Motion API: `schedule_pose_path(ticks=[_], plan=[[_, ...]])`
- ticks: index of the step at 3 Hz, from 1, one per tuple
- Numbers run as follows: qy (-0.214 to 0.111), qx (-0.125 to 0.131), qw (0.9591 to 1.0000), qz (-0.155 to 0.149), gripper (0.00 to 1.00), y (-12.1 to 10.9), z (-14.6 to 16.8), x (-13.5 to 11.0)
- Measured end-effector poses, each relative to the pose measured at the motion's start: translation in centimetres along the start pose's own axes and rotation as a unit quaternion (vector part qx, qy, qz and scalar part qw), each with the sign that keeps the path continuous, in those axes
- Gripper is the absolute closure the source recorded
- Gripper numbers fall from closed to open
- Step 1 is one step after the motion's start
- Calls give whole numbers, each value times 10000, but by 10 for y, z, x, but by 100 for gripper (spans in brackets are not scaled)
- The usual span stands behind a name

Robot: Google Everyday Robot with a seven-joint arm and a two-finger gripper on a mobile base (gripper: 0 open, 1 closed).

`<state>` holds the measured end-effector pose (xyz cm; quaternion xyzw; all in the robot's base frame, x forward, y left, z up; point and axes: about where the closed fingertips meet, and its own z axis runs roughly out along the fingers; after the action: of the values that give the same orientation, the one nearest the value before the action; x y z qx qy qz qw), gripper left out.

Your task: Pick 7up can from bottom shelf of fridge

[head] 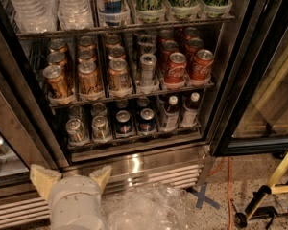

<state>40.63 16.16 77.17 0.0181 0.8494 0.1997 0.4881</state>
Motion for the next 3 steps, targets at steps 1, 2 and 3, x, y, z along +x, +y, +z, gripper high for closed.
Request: schedule_pose_path(ticks=[1, 2, 3], plan=[[-511, 527, 9967, 346, 0, -50, 14, -21], [-824, 760, 9931, 331, 0, -60, 10, -35], [-917, 795, 9923, 254, 0, -60, 8, -42]])
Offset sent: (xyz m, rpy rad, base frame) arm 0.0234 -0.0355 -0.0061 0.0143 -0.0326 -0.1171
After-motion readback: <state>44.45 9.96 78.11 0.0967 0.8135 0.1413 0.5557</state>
